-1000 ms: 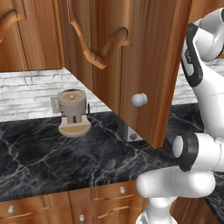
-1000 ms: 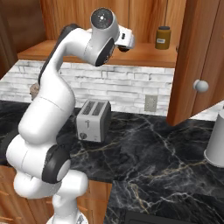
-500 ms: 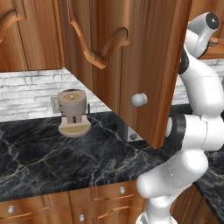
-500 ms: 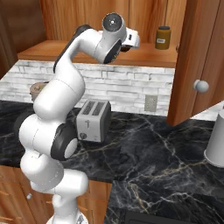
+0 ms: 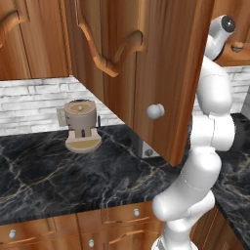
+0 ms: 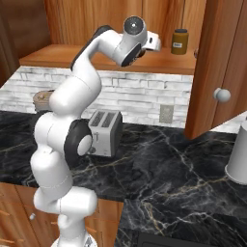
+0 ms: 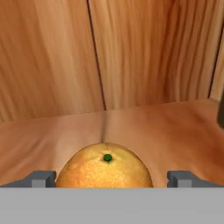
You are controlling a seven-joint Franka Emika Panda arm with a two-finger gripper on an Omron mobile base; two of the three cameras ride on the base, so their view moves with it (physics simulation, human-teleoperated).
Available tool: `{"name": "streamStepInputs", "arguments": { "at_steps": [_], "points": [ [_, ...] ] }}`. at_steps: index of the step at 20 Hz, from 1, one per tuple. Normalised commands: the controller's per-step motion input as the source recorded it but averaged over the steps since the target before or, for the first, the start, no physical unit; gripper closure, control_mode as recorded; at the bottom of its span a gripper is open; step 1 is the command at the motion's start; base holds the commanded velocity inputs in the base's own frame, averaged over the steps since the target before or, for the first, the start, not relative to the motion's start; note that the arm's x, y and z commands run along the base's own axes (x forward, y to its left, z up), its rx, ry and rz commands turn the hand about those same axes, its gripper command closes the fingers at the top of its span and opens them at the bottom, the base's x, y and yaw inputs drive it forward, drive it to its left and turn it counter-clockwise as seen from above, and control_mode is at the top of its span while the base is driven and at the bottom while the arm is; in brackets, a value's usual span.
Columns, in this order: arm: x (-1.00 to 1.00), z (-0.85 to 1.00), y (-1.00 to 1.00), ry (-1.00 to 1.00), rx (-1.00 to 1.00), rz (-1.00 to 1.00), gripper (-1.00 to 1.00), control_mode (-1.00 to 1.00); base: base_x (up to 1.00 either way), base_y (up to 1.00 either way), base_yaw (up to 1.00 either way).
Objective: Open the cabinet. Pick the orange and tangerine from the cabinet and place them into the bowl. Then close the cabinet.
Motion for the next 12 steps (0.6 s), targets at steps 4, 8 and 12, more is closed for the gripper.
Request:
{"name": "streamStepInputs", "arguments": {
  "at_steps": [4, 8, 12],
  "points": [
    [0.4, -0.18, -0.1, 0.1, -0.03, 0.0, -1.0, -1.0, 0.0, 0.0, 0.0],
    [0.19, -0.38, -0.01, 0.12, -0.08, 0.0, 1.0, -1.0, 0.0, 0.0, 0.0],
    [0.01, -0.24, -0.11, 0.04, -0.03, 0.0, 1.0, -1.0, 0.0, 0.0, 0.0]
  ]
}}
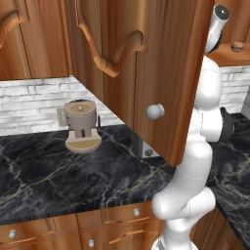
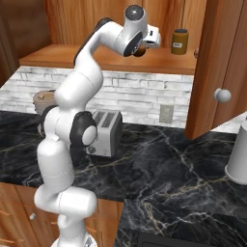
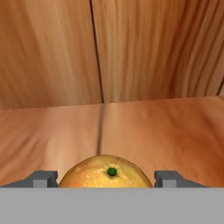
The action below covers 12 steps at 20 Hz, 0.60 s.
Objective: Open the cabinet. Pick the orange and tangerine from the cabinet and place them into the bowl. Then close the cabinet.
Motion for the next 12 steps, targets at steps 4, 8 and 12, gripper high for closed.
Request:
{"name": "streamStepInputs", "arguments": {
  "at_steps": [4, 8, 12],
  "points": [
    [0.0, 0.0, -0.01, 0.0, 0.0, 0.0, 1.0, -1.0, 0.0, 0.0, 0.0],
    [-0.49, 0.0, -0.02, -0.05, 0.0, 0.0, 1.0, -1.0, 0.0, 0.0, 0.0],
    [-0.98, 0.0, -0.05, -0.16, 0.01, 0.0, 1.0, -1.0, 0.0, 0.0, 0.0]
  ]
}}
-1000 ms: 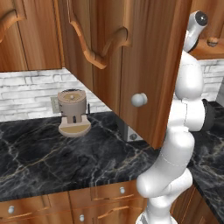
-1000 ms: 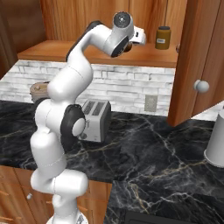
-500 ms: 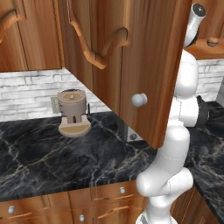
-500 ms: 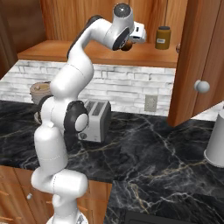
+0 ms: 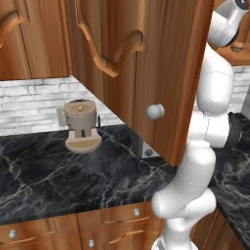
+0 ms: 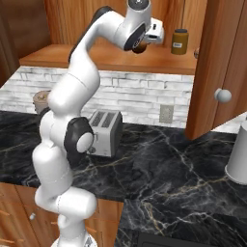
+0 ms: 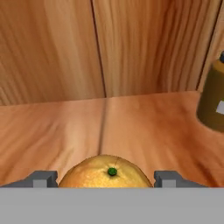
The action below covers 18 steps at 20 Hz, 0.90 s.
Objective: Open the cabinet. Pick the orange and tangerine from the cabinet and place them into the bowl. Then close the cabinet.
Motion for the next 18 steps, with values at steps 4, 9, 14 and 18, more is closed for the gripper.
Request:
{"name": "streamStepInputs", "arguments": {
  "at_steps": [4, 9, 14, 18],
  "points": [
    [-1.0, -0.18, 0.0, -0.25, 0.0, 0.0, 1.0, -1.0, 0.0, 0.0, 0.0],
    [-1.0, -0.6, 0.05, -0.2, 0.0, 0.0, 1.0, -1.0, 0.0, 0.0, 0.0],
    [-1.0, -0.57, 0.2, -0.05, 0.01, 0.0, 1.0, -1.0, 0.0, 0.0, 0.0],
    [-1.0, -0.55, 0.52, -0.01, 0.0, 0.02, 1.0, -1.0, 0.0, 0.0, 0.0]
  ]
}}
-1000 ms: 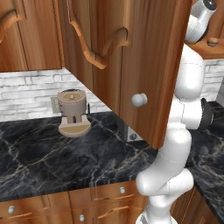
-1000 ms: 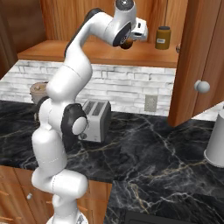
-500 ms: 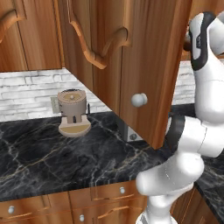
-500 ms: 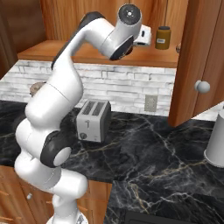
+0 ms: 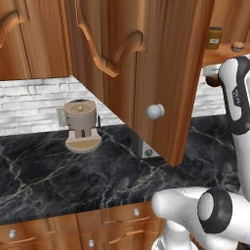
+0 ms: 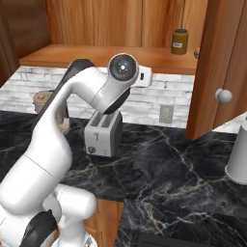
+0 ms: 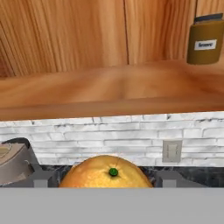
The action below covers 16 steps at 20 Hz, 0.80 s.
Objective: Open the cabinet. Pick the orange and tangerine from the cabinet and place them into the bowl. Then close the cabinet.
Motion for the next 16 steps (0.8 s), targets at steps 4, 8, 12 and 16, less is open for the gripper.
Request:
{"name": "streamStepInputs", "arguments": {
  "at_steps": [4, 8, 12, 16],
  "points": [
    [-1.0, -0.37, 0.84, 0.0, -0.02, 0.07, 1.0, -1.0, 0.0, 0.0, 0.0],
    [-0.74, -0.06, 0.79, -0.17, -0.12, 0.09, 1.0, -1.0, 0.0, 0.0, 0.0],
    [-0.13, -0.03, 0.16, -0.2, -0.04, 0.0, 1.0, -1.0, 0.0, 0.0, 0.0],
    [-0.1, -0.03, 0.0, 0.0, 0.0, 0.0, 1.0, -1.0, 0.0, 0.0, 0.0]
  ]
}}
